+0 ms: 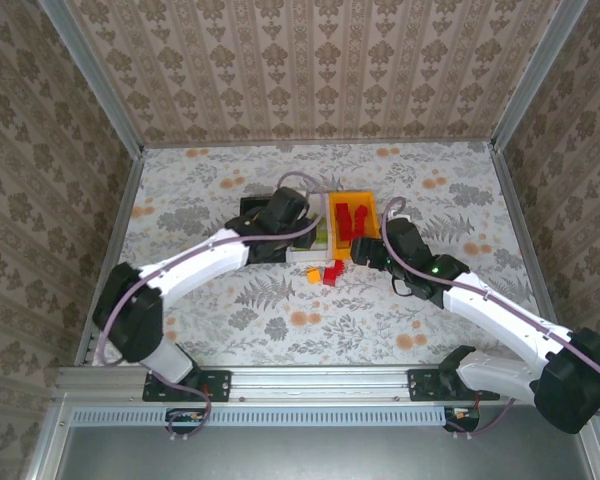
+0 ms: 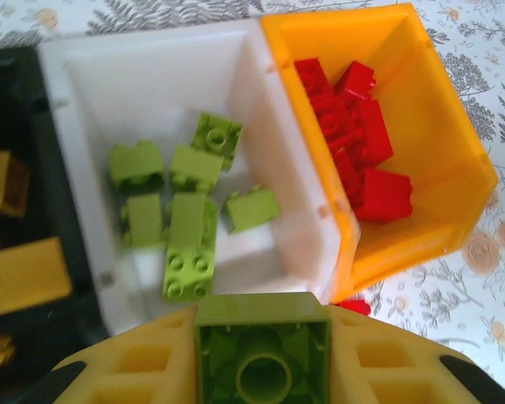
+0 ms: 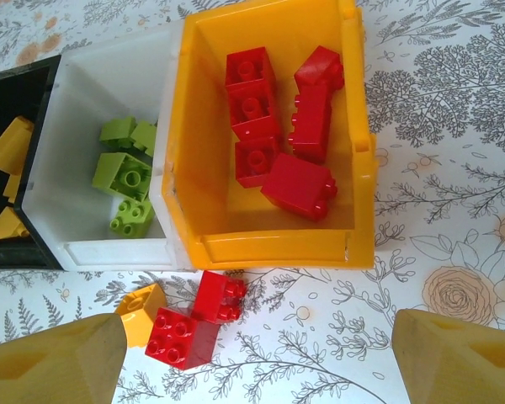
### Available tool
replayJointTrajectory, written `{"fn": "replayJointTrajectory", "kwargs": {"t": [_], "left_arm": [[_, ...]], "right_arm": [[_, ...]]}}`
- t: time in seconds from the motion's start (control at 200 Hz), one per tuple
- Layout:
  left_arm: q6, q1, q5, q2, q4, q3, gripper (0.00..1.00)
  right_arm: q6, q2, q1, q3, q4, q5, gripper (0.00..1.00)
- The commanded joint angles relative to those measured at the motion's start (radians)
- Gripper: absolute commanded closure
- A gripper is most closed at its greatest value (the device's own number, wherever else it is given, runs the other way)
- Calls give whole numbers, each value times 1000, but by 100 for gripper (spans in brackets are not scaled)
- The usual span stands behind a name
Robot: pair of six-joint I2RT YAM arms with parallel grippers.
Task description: Sort the legos into containers by color
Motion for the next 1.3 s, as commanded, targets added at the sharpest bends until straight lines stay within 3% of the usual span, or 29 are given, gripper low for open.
{"fn": "replayJointTrajectory", "kwargs": {"t": [0.0,0.355,0.545,0.95,1.295], "left_arm": [[62,16,26,101,-30,93,70],[74,55,17,326,-60,268,66],[52,58,40,332,-55,272,40],[22,-19,31,51,-5,97,18],[-78,-42,-40,-292,87,-274,4]], "right_arm": [[11,-27,-11,-14,-26,24,16],[18,-53,-16,-23,-28,17,16],[19,-63,-16,-23,-33,13,16],[18,-39,-12,-34,-15,-53,15],[90,172,165,-13,77,-5,17]]}}
